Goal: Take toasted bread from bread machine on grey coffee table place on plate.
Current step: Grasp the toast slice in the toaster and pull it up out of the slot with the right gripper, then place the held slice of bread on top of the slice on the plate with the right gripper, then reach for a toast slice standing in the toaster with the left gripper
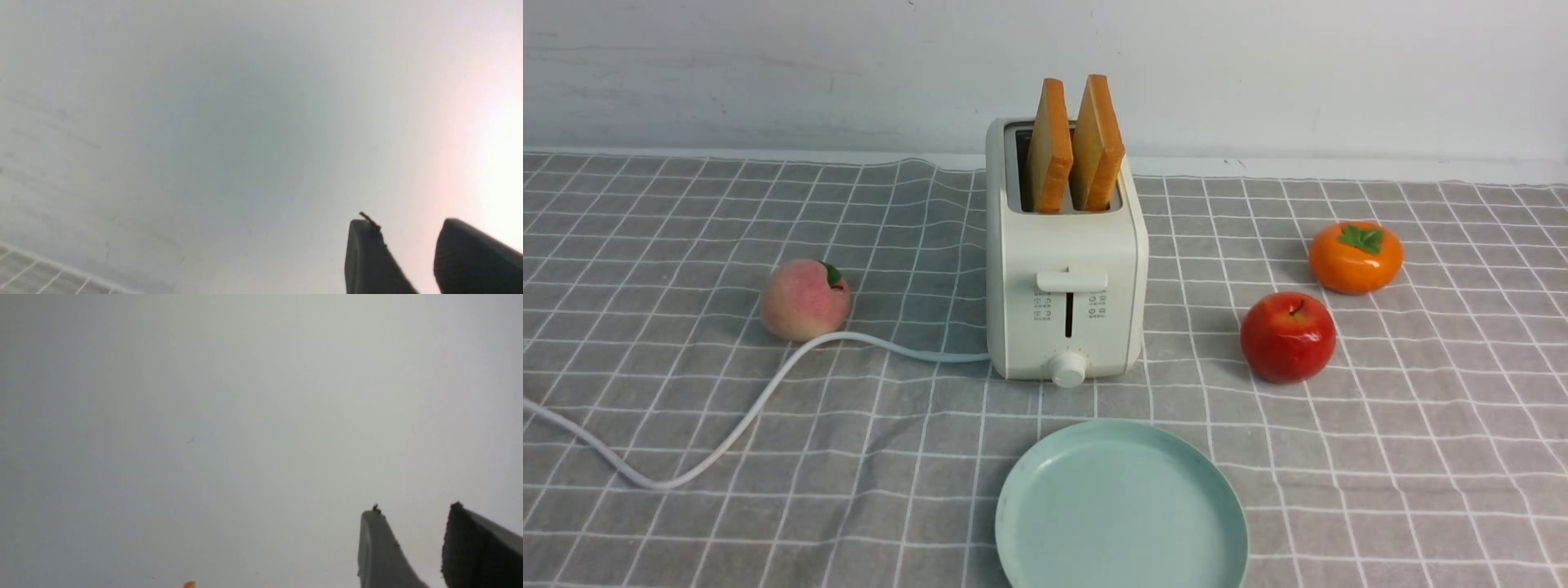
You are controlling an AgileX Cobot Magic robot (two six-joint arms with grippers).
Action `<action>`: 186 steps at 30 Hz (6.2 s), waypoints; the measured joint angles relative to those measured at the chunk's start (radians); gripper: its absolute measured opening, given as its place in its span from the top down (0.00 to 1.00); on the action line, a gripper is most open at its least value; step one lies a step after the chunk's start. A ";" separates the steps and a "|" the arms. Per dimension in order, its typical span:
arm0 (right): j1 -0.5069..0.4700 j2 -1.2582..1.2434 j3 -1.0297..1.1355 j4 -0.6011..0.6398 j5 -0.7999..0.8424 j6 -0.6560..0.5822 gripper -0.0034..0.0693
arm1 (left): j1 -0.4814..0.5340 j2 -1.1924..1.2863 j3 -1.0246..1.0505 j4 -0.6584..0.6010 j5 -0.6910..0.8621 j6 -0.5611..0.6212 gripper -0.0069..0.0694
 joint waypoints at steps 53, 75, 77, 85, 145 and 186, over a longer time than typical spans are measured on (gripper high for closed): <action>0.360 1.788 -1.481 0.147 0.773 -0.221 0.35 | -0.505 0.703 -0.579 -0.064 0.915 0.234 0.60; 0.359 1.907 -1.481 0.176 0.508 -0.210 0.84 | -0.505 0.703 -0.579 -0.103 0.919 0.234 0.60; 0.358 1.871 -1.480 0.155 0.511 -0.218 0.84 | -0.505 0.703 -0.579 -0.103 0.919 0.234 0.60; 0.271 1.601 -1.482 -0.008 0.721 -0.231 0.84 | -0.506 0.703 -0.579 -0.104 0.918 0.234 0.60; 0.045 1.004 -0.781 0.595 1.086 -0.711 0.39 | -0.507 1.095 -0.783 -0.221 0.527 0.287 0.59; 0.049 0.788 -0.643 0.426 1.141 -0.497 0.40 | -0.554 2.013 -1.722 0.534 0.864 -0.299 0.31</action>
